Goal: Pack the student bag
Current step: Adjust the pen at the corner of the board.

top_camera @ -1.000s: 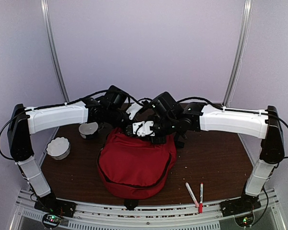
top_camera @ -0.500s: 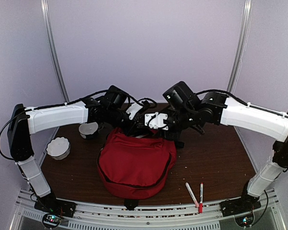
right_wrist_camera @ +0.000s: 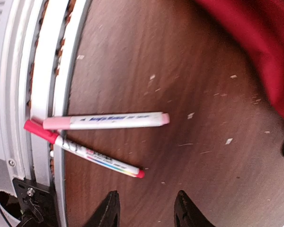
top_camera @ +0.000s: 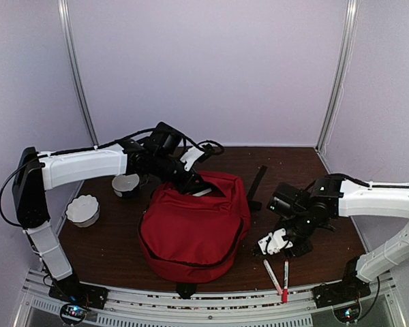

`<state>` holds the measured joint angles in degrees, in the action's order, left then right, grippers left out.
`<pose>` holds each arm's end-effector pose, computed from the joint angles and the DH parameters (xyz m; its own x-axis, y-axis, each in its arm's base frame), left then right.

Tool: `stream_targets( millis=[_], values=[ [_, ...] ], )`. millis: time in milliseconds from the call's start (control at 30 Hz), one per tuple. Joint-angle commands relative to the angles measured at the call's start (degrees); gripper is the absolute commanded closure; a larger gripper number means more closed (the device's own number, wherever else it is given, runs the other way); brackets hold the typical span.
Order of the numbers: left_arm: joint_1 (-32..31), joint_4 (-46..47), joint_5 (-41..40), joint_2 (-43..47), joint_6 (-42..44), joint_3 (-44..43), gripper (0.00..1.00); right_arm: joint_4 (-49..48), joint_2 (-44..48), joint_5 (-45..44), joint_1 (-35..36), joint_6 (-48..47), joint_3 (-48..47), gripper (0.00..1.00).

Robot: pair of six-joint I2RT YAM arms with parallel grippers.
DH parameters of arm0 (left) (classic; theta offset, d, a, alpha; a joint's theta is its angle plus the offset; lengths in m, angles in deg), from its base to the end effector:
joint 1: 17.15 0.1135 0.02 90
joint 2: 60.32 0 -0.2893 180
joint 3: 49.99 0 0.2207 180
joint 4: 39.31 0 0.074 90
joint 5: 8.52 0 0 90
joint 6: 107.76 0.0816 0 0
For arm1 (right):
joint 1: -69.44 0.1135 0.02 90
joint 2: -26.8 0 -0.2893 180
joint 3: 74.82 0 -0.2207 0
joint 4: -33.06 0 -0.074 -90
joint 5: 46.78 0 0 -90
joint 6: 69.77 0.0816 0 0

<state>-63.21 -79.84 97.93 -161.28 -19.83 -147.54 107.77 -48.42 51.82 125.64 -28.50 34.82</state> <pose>0.2644 -0.3076 0.2787 -0.5112 0.4806 -0.7125 0.8141 0.5364 -0.2224 0.0978 0.1681 0.2224 0.2680 -0.9356 -0.2299 -0.9631 -0.2663 -0.0391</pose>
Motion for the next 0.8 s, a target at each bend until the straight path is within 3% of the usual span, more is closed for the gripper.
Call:
stream_targets(
  millis=[0,467,767],
  values=[
    [-0.34,1.07,1.74,-0.8,-0.59,-2.06,0.87,0.19,-0.02,0.66,1.16,-2.84,5.1,0.61],
    [-0.37,0.85,1.58,-0.29,-0.59,-2.16,0.87,-11.13,-15.84,2.52,5.18,-0.3,4.04,0.73],
    [-0.34,0.76,1.39,-0.2,-0.57,-2.05,0.87,-15.04,-23.9,4.83,7.95,6.31,-5.89,0.79]
  ],
)
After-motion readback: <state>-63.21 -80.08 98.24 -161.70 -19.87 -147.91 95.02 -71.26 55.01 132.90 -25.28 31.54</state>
